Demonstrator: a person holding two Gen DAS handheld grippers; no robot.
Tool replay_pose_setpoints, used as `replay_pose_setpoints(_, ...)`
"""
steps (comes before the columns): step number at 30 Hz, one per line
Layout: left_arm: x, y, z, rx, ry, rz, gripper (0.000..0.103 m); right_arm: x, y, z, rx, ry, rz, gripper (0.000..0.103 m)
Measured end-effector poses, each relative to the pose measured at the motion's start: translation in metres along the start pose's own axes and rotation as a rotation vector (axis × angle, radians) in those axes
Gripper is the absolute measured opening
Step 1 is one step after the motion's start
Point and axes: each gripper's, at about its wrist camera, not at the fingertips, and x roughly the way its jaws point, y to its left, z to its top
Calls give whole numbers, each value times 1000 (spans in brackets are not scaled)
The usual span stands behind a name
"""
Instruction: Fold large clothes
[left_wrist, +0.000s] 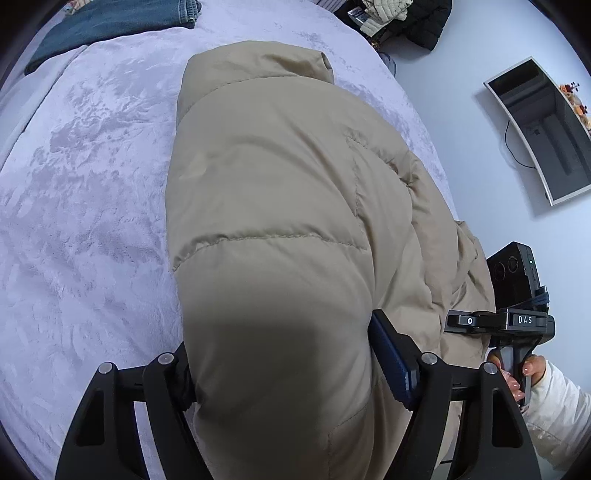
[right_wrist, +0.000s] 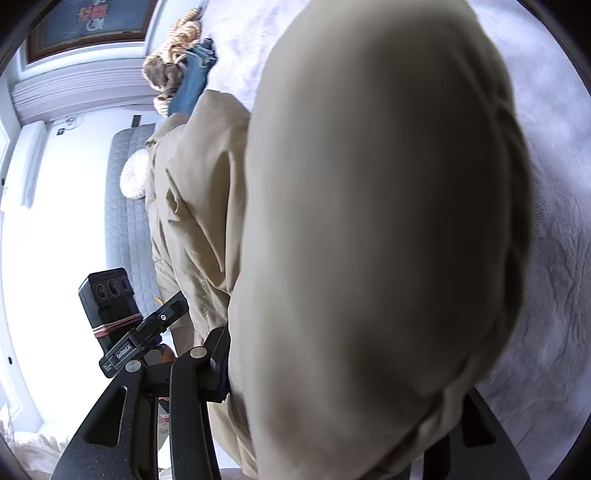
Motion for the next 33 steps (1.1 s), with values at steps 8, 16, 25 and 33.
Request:
replay_pose_setpoints(8,-57,30,7,-44,-91,-6,78,18,65,10,-107,12,10,51)
replay_pose_setpoints(16,-106,127,70,-72,-176,26,78,103,146,41,-204,-17,10,51)
replay_pose_setpoints(25,-84,258,120,-95,-166,183,78,234,190,82,-220,-23,-81,50)
replay_pose_setpoints(33,-80,274,117,-82,-186,210,83,213,172,92,-124,-68,-208,59)
